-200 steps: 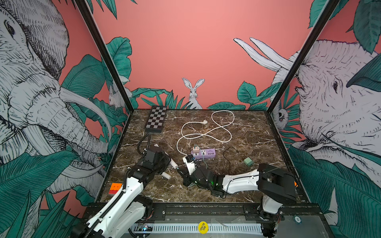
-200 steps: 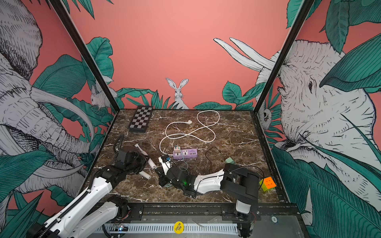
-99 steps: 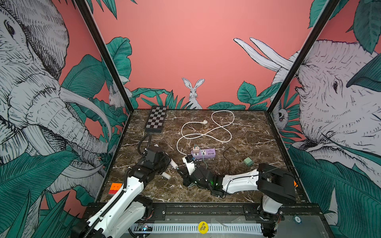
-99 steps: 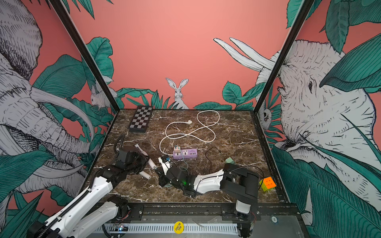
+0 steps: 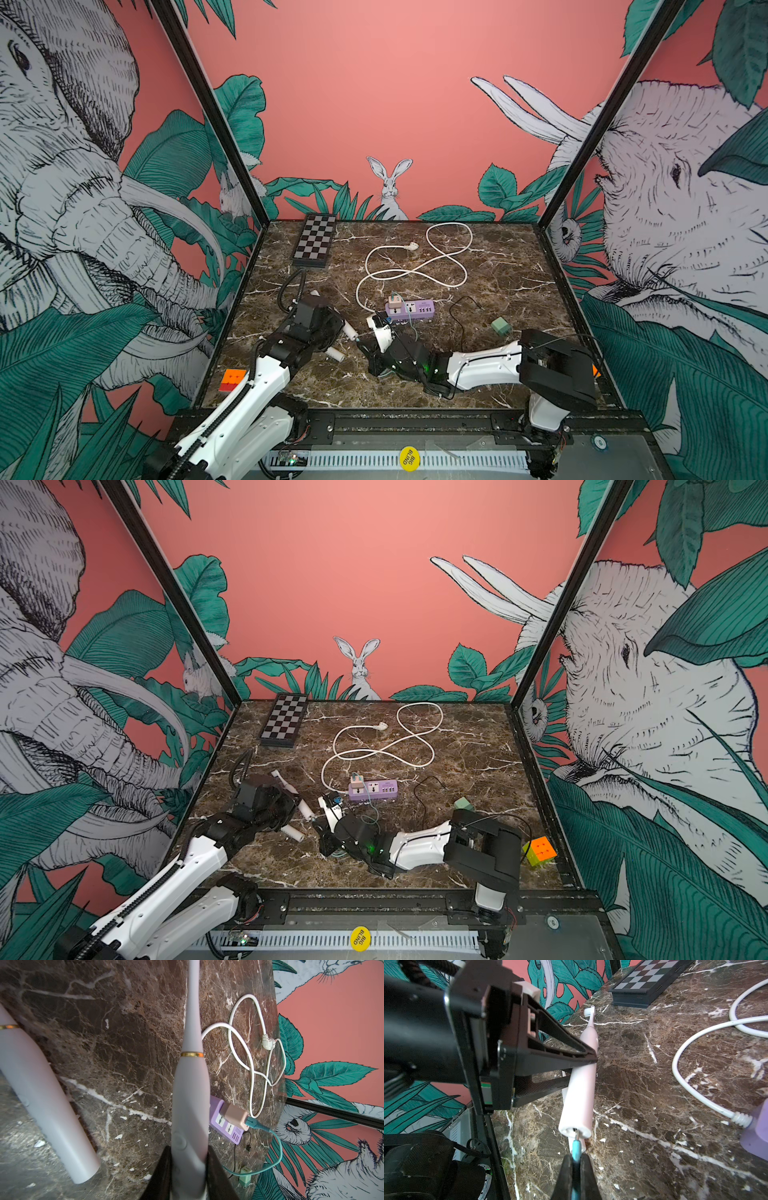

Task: Charge the electric toothbrush
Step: Insert the charging cable into the electric toothbrush.

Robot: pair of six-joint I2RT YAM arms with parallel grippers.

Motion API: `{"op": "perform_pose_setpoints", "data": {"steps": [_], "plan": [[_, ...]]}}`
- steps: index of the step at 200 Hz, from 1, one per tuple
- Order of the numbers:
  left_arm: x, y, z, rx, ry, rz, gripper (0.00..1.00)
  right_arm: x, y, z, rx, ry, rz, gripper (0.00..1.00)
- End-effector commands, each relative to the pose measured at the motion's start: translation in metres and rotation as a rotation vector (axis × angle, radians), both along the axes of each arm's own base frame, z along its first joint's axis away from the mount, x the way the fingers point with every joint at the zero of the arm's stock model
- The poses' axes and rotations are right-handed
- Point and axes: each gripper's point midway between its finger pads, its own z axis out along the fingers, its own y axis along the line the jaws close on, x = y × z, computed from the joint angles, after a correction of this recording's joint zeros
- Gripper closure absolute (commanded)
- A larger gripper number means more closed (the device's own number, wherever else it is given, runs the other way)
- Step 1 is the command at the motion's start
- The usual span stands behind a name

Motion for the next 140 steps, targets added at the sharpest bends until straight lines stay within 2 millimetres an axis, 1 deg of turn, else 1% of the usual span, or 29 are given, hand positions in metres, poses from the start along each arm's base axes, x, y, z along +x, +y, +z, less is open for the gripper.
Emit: {"op": "perform_pose_setpoints", "data": {"steps": [1, 140], "plan": [[-0.0047, -0.0048, 0.0034, -0.003, 0.004, -0.031, 1.00, 0.0074, 0.0065, 0.0174, 0.052, -0.022, -0.015, 1.00], [-0.0071, -0.0017, 0.0023, 0.020, 0.005, -0.026, 1.00, 0.0105, 0.0039, 0.0236, 0.062, -0.030, -0.035, 1.00]]}}
